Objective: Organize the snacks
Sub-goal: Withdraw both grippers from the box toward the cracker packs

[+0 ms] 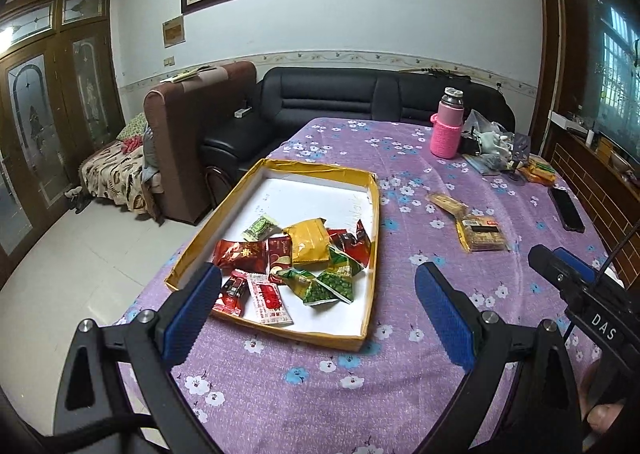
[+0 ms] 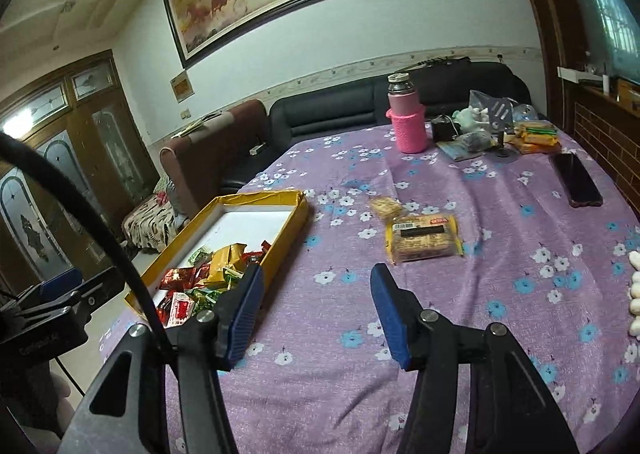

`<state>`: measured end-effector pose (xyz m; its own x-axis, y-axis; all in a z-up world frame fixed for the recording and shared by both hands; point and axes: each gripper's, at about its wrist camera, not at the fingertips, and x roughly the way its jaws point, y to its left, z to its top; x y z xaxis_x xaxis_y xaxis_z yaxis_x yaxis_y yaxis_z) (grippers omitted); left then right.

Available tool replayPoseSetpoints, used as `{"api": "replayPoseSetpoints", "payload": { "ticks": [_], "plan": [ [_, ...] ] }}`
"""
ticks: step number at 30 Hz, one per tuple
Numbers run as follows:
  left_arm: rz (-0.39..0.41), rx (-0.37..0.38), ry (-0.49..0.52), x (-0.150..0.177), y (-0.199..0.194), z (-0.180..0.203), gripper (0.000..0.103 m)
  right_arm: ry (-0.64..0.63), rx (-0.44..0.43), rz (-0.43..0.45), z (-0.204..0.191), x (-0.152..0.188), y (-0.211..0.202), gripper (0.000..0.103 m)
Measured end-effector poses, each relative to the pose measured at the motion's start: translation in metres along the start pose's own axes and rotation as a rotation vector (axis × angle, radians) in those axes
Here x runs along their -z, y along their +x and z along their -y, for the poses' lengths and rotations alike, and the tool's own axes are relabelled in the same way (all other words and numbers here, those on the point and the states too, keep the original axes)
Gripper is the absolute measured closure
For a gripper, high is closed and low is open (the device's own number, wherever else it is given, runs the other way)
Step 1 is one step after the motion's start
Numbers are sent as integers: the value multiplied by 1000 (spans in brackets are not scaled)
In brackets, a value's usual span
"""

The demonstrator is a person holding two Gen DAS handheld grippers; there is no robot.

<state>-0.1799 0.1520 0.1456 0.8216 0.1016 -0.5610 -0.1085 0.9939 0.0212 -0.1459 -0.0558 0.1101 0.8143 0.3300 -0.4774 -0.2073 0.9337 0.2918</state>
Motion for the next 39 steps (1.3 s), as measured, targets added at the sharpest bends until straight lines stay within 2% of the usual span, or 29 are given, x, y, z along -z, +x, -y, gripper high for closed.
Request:
{"api": "replayPoseSetpoints", "payload": {
  "ticks": [18,23,27,32,36,39],
  "plan": [
    [-71,41,1,5,22,5,6,51,33,-35,21,4,10,47],
    [-92,143,-34,5,32,-1,6,70,64,-52,42,-1,17,47],
    [-91,212,-47,5,38,-2,6,82,131,-63,69,-11,23,45],
    [-100,285,-13,5,50,8,6,134,219,-110,110,-25,34,45],
    [-133,315,-4,-4,67,26,6,169,221,-89,127,-25,17,45],
    [-131,415,-26,-10,65,44,6,145,265,-66,139,-22,-2,45]
  ]
}}
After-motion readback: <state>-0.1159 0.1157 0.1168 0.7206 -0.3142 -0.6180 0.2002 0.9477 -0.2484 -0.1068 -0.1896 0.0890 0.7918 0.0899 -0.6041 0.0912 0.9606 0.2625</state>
